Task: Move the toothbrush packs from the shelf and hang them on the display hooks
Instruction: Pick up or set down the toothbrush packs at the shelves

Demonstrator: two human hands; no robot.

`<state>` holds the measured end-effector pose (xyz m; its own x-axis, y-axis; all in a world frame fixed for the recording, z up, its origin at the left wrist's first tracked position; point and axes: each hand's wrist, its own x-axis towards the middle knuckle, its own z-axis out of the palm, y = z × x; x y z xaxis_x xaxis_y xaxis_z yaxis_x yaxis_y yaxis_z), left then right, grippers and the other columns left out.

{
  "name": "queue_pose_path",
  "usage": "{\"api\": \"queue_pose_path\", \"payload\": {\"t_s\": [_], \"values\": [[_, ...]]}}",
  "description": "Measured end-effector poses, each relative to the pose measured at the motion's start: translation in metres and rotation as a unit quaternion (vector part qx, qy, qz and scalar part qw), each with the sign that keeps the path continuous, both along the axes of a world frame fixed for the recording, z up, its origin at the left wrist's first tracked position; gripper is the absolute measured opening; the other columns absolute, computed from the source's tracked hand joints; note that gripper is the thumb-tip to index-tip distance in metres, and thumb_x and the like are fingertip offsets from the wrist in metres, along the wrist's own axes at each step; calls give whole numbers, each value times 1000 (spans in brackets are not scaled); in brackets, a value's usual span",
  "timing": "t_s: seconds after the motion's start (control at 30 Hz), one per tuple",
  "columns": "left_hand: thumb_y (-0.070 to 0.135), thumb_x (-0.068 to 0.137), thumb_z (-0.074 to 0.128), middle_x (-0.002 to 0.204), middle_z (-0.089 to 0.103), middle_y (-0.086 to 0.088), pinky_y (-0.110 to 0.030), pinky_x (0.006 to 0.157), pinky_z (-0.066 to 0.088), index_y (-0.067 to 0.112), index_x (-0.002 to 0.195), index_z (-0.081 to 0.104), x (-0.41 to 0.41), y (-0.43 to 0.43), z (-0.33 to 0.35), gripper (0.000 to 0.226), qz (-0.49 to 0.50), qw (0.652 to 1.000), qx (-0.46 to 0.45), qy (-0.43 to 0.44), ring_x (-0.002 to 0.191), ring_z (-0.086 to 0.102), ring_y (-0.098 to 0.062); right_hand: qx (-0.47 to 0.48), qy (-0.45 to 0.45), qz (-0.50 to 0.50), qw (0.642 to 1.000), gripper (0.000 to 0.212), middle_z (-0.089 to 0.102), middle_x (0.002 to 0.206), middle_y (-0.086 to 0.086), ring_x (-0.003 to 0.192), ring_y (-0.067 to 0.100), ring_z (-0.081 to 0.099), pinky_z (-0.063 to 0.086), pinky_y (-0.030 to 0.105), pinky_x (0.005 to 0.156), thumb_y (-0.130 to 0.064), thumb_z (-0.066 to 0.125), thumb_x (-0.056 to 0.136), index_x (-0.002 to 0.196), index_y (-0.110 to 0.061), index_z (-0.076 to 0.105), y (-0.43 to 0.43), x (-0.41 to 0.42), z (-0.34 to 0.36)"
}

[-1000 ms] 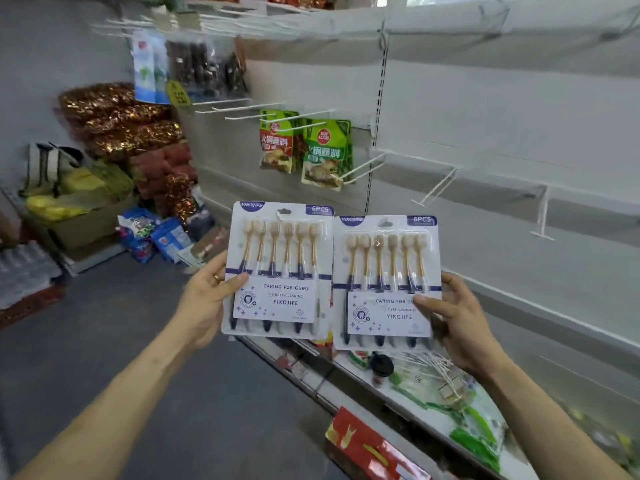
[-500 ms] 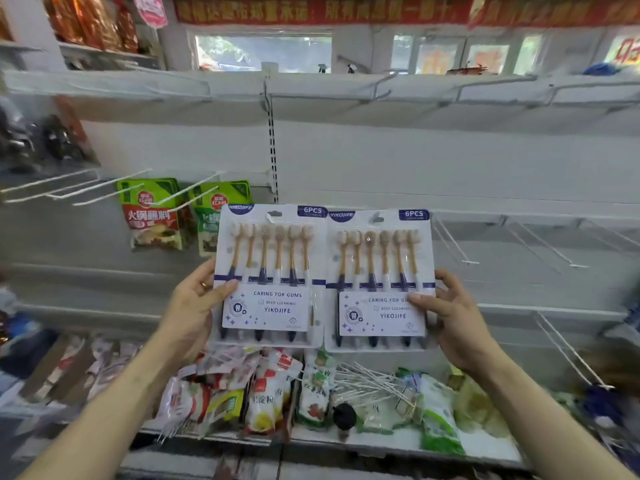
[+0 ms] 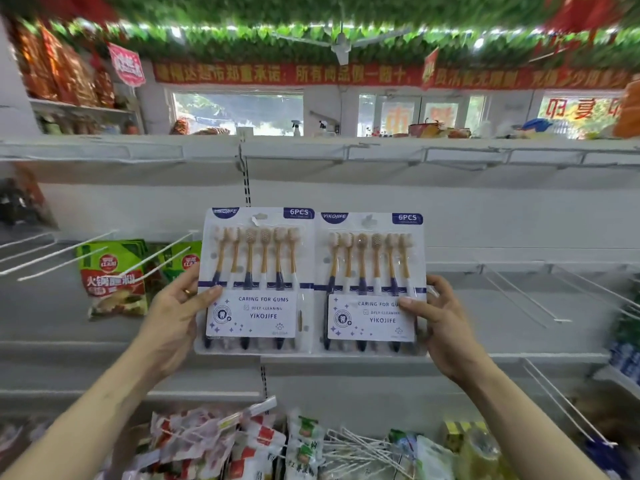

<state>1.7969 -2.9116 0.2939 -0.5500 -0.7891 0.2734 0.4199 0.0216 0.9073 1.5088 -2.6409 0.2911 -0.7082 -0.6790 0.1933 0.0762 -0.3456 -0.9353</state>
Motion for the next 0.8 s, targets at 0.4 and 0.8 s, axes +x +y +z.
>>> {"api": "queue_pose_path", "payload": {"t_s": [0.4,0.8], "values": [[-8,96,55,136,70,-13,-33,93,62,14,141,63,-3,-37,27,51,46,998,-24,23,125,67,-27,-39,67,12,997,45,74,117,20,107,39,74,64,55,79,4,70,89,128,-13,57,-18,-33,47],[-10,97,53,132,72,-13,-32,93,61,11,142,61,-2,-53,34,51,49,998,-26,3,119,71,-23,-64,96,-7,993,46,76,111,21,107,42,73,59,57,93,5,73,87,127,-12,58,-44,-31,68]]}}
